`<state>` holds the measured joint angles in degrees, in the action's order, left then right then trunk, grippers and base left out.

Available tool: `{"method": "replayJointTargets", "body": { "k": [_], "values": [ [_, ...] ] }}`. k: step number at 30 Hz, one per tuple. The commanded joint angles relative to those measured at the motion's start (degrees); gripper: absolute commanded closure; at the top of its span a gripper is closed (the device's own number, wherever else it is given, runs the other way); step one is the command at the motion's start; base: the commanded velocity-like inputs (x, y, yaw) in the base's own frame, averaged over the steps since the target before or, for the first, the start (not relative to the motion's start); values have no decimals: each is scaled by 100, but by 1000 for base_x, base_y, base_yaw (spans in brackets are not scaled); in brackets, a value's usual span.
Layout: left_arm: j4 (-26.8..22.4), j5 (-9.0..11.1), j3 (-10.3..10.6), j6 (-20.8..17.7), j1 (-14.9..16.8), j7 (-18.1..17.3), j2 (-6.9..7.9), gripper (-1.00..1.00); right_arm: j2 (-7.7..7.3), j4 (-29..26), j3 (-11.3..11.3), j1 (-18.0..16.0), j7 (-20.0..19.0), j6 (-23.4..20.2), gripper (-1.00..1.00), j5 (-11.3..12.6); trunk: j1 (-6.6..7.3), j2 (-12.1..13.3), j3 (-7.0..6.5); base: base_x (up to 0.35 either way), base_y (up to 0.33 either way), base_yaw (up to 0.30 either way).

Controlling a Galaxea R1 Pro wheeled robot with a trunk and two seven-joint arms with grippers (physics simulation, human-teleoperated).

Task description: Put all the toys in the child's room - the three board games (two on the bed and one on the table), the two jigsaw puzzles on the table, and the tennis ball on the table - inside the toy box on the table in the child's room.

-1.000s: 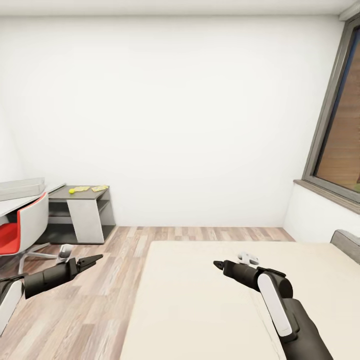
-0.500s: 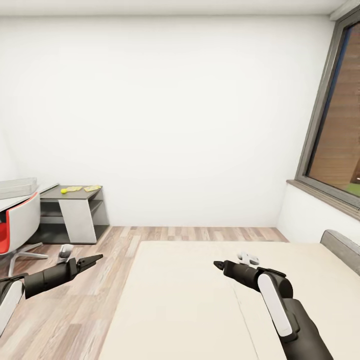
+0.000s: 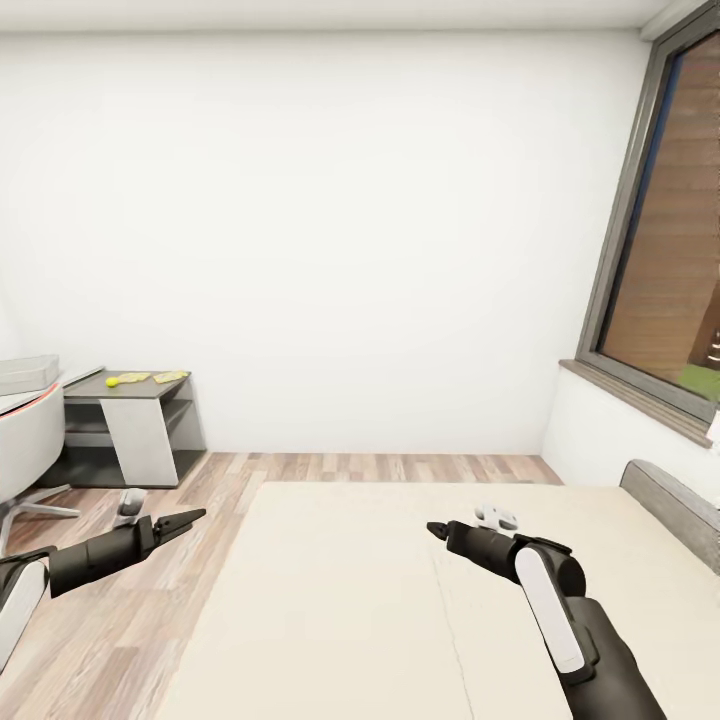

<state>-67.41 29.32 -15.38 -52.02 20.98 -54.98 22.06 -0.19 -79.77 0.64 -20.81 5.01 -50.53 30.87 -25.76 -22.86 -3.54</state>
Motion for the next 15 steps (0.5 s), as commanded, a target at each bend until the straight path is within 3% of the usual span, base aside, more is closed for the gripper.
{"method": "replayJointTargets", "body": {
  "k": [1,15],
  "values": [
    [0,3,-3,-28,2,-13,0,-100,1,-4,-1,-2,53,-18,-100,59,-3,-5,3,0,-297,0],
    [0,3,0,-28,1,-13,-1,-100,2,-4,-3,-2,53,-18,-100,59,-3,-5,3,0,-297,0]
  ]
}}
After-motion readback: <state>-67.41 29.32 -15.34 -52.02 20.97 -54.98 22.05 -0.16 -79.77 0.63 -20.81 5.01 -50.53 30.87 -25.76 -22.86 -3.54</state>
